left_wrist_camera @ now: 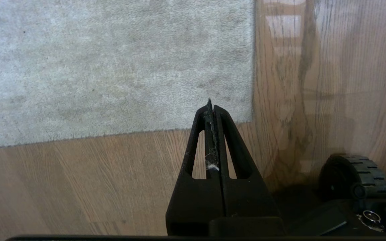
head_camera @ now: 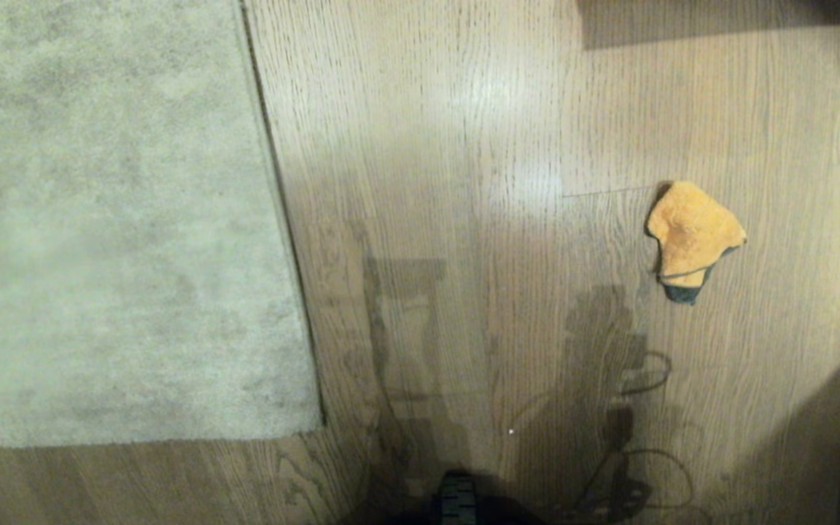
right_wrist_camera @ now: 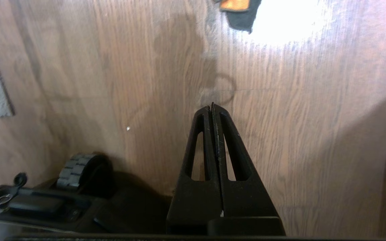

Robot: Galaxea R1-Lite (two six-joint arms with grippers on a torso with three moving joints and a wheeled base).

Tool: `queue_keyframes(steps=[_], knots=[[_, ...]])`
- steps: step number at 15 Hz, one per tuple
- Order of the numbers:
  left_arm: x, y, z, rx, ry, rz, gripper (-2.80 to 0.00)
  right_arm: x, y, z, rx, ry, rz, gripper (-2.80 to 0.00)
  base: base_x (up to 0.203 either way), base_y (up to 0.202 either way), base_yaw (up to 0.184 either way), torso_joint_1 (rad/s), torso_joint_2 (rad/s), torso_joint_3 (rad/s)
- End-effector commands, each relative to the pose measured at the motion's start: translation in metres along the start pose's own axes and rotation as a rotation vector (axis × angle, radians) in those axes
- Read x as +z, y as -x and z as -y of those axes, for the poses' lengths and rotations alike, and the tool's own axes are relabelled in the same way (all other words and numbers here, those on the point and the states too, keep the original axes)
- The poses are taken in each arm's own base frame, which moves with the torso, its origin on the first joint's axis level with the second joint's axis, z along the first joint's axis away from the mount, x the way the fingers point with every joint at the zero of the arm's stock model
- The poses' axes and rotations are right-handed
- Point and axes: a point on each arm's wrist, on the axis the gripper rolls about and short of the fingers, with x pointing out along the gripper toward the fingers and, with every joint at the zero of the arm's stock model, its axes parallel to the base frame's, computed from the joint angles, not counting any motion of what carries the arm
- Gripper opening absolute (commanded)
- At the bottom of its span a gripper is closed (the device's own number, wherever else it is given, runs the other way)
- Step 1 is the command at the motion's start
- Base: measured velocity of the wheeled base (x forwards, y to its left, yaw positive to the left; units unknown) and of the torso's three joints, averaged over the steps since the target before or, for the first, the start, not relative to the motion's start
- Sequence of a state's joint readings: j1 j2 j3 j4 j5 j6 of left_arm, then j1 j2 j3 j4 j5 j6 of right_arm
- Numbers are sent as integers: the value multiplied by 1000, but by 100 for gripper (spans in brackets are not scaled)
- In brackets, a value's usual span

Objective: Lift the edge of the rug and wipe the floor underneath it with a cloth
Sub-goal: Pick up the rag

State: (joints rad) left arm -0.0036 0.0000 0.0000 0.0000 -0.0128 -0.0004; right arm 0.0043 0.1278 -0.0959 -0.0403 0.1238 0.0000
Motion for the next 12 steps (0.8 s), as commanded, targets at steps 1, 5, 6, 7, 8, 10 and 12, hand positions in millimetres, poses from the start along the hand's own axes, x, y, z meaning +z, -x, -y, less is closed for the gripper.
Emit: queue_keyframes(steps=[1, 5, 6, 7, 8, 10, 12], knots=[[0, 0, 0, -1, 1, 0, -280, 12, -16, 2, 27, -13, -109, -280, 0, 0, 0, 0, 0, 0], [0, 0, 0, 1, 0, 0, -280, 26, -39, 4, 55, -33, -232, -280, 0, 0, 0, 0, 0, 0], [0, 0, 0, 0, 1, 0, -280, 27, -45, 4, 54, -38, -266, -280, 0, 0, 0, 0, 0, 0], [0, 0, 0, 1, 0, 0, -280, 28, -51, 5, 54, -42, -302, -280, 0, 0, 0, 0, 0, 0], [0, 0, 0, 0, 1, 0, -280, 30, -58, 6, 54, -45, -334, -280, 0, 0, 0, 0, 0, 0], [0, 0, 0, 1, 1, 0, -280, 36, -73, 7, 55, -48, -391, -280, 0, 0, 0, 0, 0, 0], [0, 0, 0, 0, 1, 0, -280, 40, -90, 9, 50, -48, -440, -280, 0, 0, 0, 0, 0, 0]])
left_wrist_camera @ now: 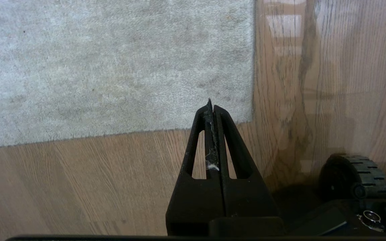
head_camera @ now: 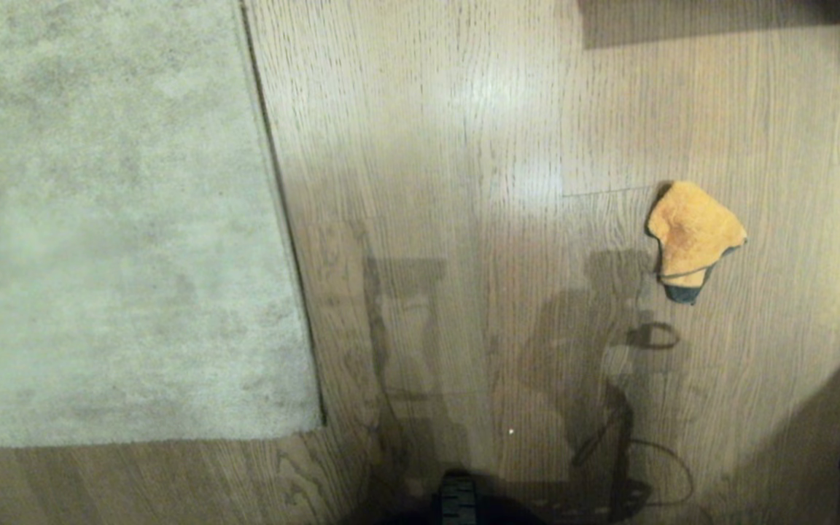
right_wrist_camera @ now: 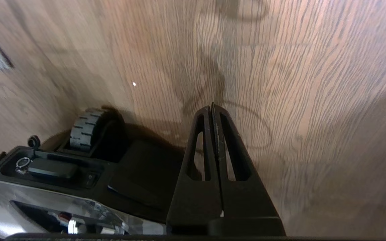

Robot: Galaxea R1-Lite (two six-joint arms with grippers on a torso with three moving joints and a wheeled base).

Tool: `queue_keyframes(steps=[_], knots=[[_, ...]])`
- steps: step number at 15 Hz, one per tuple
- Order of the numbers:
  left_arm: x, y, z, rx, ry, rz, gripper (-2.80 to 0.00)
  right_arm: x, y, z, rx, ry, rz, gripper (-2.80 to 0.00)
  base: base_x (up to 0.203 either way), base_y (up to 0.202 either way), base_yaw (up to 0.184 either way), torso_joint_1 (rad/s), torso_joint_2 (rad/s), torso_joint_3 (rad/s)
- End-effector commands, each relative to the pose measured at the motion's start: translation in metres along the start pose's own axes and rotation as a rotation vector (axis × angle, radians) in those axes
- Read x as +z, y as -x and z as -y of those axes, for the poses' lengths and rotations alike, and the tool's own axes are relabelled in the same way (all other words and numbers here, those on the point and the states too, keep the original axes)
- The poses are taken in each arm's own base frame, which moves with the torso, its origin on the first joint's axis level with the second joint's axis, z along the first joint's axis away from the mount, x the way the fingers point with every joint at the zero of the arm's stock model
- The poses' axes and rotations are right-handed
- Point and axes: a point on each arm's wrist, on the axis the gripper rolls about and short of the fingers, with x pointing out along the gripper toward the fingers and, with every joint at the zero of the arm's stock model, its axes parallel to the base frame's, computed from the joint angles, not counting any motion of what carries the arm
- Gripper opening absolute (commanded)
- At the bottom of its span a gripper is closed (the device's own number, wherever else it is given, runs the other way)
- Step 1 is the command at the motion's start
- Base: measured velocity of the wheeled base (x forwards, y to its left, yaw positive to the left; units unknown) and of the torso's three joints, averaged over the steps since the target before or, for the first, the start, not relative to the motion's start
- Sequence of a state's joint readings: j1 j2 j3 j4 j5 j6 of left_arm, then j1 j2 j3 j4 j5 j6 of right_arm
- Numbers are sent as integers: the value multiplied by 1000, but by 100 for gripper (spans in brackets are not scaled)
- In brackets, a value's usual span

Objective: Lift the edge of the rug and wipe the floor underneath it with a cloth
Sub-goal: Pick up the rag

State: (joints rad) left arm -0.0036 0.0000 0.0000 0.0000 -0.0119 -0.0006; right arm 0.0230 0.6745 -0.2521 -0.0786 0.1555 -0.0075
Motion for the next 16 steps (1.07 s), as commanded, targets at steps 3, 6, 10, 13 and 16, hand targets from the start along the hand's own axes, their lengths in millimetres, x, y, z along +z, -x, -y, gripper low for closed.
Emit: queue_keyframes(steps=[3, 6, 10, 13, 16], knots=[[0, 0, 0, 0, 1, 0, -280, 17, -40, 8, -55, 9, -104, 0, 0, 0, 0, 0, 0, 0], [0, 0, 0, -1, 1, 0, -280, 19, -47, 9, -73, 48, -119, 0, 0, 0, 0, 0, 0, 0], [0, 0, 0, -1, 0, 0, -280, 21, -63, 12, -70, 39, -132, 0, 0, 0, 0, 0, 0, 0], [0, 0, 0, -1, -1, 0, -280, 25, -77, 13, -61, -8, -112, 0, 0, 0, 0, 0, 0, 0], [0, 0, 0, -1, 1, 0, -280, 29, -90, 14, -57, -41, -88, 0, 0, 0, 0, 0, 0, 0]])
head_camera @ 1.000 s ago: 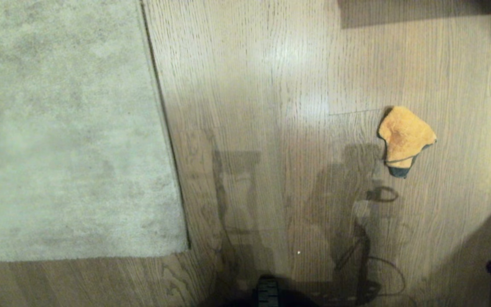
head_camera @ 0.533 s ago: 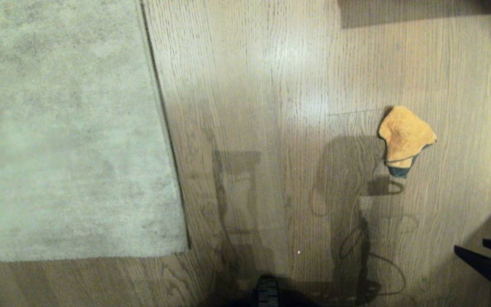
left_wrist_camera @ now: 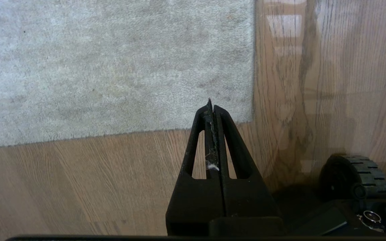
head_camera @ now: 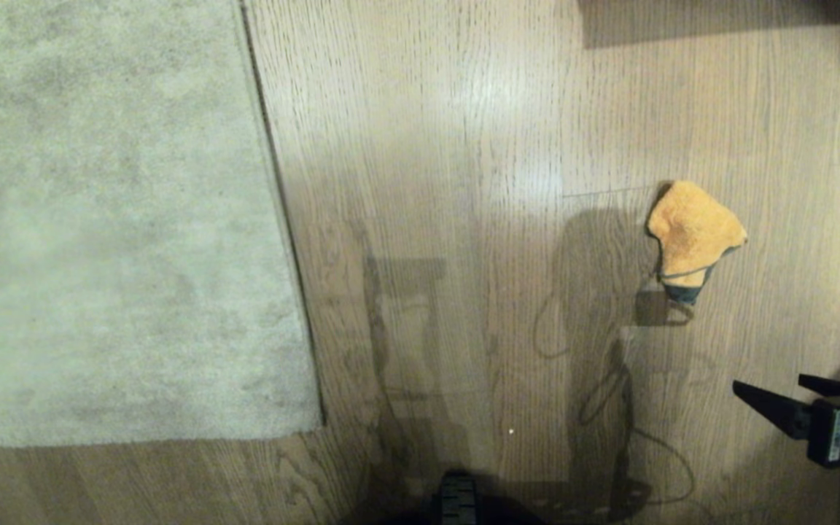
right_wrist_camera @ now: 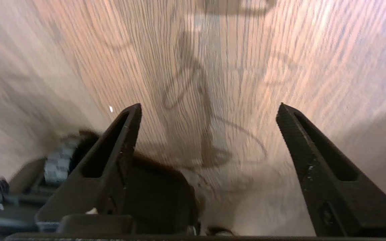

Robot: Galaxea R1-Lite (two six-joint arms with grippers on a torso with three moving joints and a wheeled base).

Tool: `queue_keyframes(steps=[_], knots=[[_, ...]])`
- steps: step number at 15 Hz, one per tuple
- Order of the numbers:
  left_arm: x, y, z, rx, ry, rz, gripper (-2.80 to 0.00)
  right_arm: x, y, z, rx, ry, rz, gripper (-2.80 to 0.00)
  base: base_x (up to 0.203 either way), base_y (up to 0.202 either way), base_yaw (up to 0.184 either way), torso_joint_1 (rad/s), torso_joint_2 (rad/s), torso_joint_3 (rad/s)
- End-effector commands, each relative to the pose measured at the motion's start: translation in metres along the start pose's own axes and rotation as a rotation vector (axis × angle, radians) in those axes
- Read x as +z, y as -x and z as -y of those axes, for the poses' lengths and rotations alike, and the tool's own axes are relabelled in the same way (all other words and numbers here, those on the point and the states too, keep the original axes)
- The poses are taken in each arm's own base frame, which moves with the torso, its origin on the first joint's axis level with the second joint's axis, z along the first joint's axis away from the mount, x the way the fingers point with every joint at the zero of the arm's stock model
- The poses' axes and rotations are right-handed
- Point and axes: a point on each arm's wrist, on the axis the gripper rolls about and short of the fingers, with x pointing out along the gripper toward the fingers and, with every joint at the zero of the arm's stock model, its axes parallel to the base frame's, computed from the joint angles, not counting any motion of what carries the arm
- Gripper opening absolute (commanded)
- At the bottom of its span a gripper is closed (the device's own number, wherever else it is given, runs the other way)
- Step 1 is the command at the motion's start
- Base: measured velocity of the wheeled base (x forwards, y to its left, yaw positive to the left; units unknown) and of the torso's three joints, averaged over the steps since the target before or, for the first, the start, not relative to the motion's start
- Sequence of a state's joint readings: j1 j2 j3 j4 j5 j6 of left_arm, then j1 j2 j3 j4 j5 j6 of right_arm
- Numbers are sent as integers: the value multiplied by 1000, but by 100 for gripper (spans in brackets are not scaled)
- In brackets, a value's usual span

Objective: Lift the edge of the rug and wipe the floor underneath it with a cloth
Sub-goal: Pick up the rag

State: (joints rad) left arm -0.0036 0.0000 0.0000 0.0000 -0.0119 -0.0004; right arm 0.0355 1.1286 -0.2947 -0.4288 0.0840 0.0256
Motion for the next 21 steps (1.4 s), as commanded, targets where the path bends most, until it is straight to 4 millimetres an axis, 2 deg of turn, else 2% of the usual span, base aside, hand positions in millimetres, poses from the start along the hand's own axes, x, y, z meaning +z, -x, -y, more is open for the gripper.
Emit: queue_keyframes(steps=[1, 12, 16, 21], knots=[[0, 0, 0, 0, 0, 0, -280, 1, -14, 1, 4, -13, -7, 0, 0, 0, 0, 0, 0, 0], [0, 0, 0, -1, 0, 0, -280, 17, -41, 3, 7, -119, 121, 0, 0, 0, 0, 0, 0, 0], [0, 0, 0, -1, 1, 0, -280, 31, -49, 3, 12, -157, 159, 0, 0, 0, 0, 0, 0, 0], [0, 0, 0, -1, 0, 0, -280, 29, -62, 5, 7, -164, 120, 0, 0, 0, 0, 0, 0, 0]])
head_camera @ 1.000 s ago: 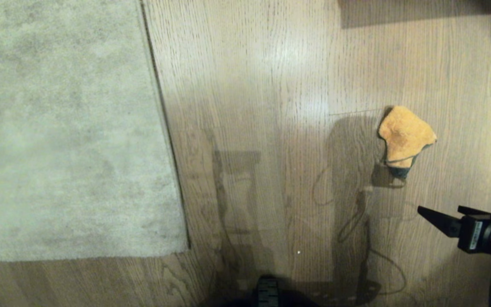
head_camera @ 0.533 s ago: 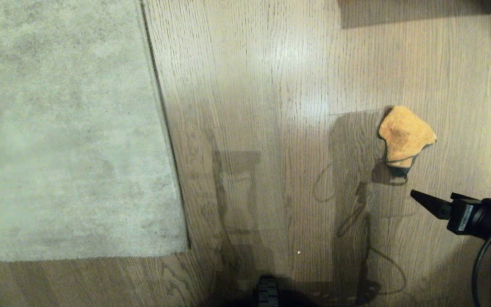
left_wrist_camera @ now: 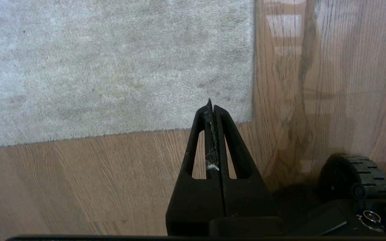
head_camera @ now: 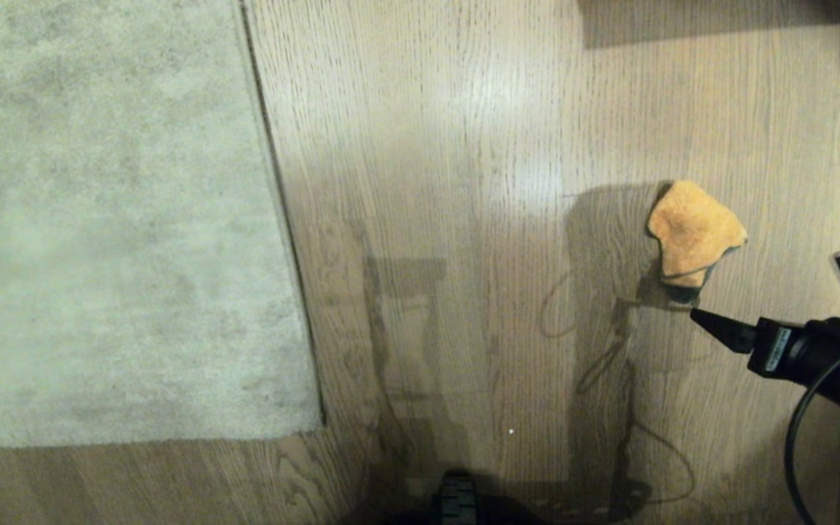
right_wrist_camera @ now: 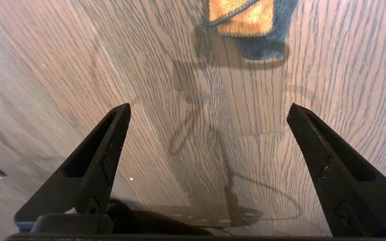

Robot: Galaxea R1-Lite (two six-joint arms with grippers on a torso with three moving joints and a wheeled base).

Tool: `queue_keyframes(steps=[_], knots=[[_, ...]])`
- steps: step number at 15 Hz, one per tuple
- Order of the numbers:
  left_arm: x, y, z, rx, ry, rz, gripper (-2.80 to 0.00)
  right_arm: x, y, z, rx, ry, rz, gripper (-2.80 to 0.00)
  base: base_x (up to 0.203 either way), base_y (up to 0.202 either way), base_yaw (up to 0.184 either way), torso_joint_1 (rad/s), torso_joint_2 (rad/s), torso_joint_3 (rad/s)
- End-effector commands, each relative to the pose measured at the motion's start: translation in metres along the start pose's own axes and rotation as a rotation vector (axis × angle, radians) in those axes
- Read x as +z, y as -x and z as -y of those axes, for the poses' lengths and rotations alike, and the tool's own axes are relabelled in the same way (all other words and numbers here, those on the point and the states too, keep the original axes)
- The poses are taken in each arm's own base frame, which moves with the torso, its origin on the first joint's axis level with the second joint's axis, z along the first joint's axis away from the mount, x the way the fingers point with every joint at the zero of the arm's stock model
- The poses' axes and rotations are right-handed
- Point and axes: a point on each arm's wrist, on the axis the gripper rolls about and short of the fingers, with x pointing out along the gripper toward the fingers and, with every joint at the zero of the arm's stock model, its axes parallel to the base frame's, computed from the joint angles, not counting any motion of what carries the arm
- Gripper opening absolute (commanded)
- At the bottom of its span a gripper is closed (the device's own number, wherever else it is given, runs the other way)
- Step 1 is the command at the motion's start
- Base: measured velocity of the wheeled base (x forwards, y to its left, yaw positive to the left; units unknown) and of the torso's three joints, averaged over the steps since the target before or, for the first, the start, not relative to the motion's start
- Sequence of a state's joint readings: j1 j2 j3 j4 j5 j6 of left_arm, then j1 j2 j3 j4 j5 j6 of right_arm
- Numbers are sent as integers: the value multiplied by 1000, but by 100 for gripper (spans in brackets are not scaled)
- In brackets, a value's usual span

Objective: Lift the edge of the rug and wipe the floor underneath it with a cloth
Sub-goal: Pick up the rag

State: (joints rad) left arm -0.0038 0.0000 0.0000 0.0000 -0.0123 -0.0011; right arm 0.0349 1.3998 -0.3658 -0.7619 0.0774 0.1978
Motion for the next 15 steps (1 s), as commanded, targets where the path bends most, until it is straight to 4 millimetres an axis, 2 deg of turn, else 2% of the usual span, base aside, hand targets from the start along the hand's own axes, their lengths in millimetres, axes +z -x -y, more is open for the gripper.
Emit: queue_keyframes(steps=[1, 11, 15], knots=[[0, 0, 0, -1, 0, 0, -280, 1, -9, 0, 0, -2, -7, 0, 0, 0, 0, 0, 0, 0], [0, 0, 0, -1, 0, 0, -280, 6, -21, -6, 27, 15, -10, 0, 0, 0, 0, 0, 0, 0], [0, 0, 0, 1, 0, 0, -280, 18, -41, -6, -53, 14, 27, 0, 0, 0, 0, 0, 0, 0]])
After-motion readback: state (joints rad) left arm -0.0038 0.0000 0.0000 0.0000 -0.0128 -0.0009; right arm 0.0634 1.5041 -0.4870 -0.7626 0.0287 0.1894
